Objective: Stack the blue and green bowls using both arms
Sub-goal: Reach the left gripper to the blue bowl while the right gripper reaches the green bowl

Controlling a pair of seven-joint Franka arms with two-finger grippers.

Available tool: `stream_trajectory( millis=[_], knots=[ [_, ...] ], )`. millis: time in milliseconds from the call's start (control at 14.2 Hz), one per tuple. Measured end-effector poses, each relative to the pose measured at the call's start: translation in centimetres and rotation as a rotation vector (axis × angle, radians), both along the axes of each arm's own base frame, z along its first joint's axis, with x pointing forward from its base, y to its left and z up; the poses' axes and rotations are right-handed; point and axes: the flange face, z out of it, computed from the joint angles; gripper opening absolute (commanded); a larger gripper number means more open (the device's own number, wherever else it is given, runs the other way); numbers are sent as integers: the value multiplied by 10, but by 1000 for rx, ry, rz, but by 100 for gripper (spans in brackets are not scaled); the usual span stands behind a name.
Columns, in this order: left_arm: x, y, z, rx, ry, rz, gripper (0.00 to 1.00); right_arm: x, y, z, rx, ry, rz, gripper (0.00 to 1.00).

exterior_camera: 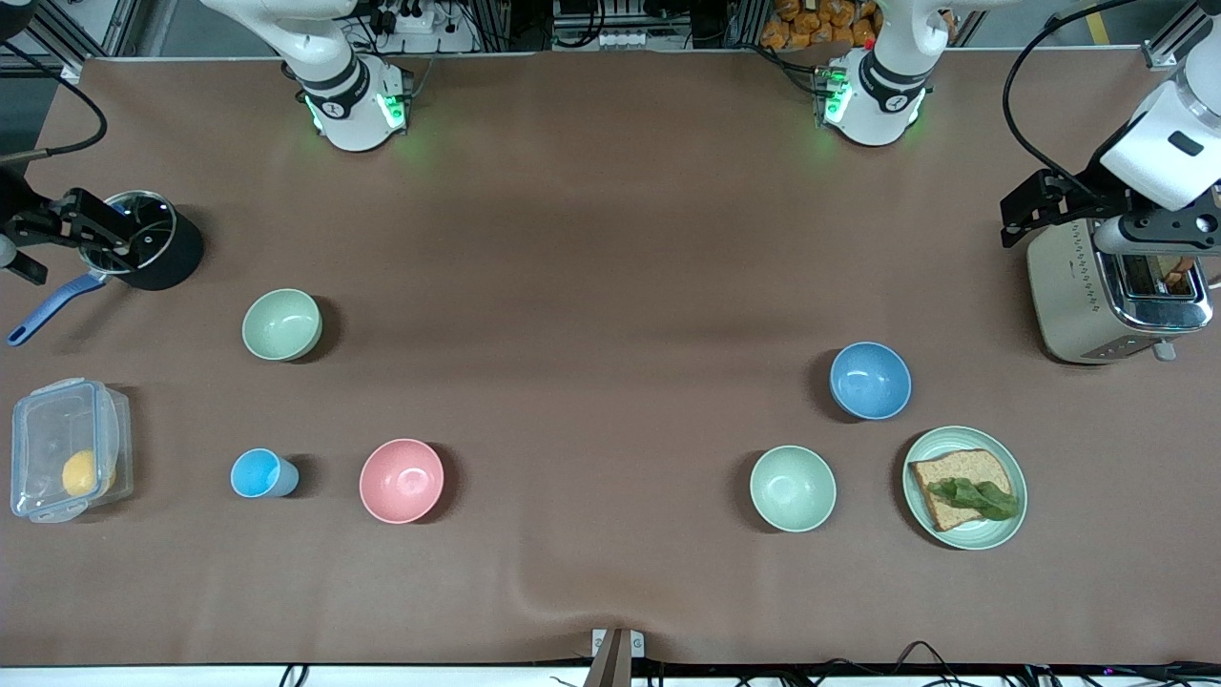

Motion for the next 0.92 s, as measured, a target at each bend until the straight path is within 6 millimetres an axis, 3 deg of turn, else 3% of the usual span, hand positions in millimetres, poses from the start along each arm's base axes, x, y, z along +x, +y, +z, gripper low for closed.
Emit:
stream_trajectory(
  millis=[493,634,915],
  knots=[
    [1,1,-1,0,1,4,100,-1,2,-3,1,17,4,100],
    [2,10,-3,1,9,30,100,0,3,-4,1,18,6,100],
    [17,14,-37,-6,78,62,100,0,3,-9,2,45,5,100]
  ],
)
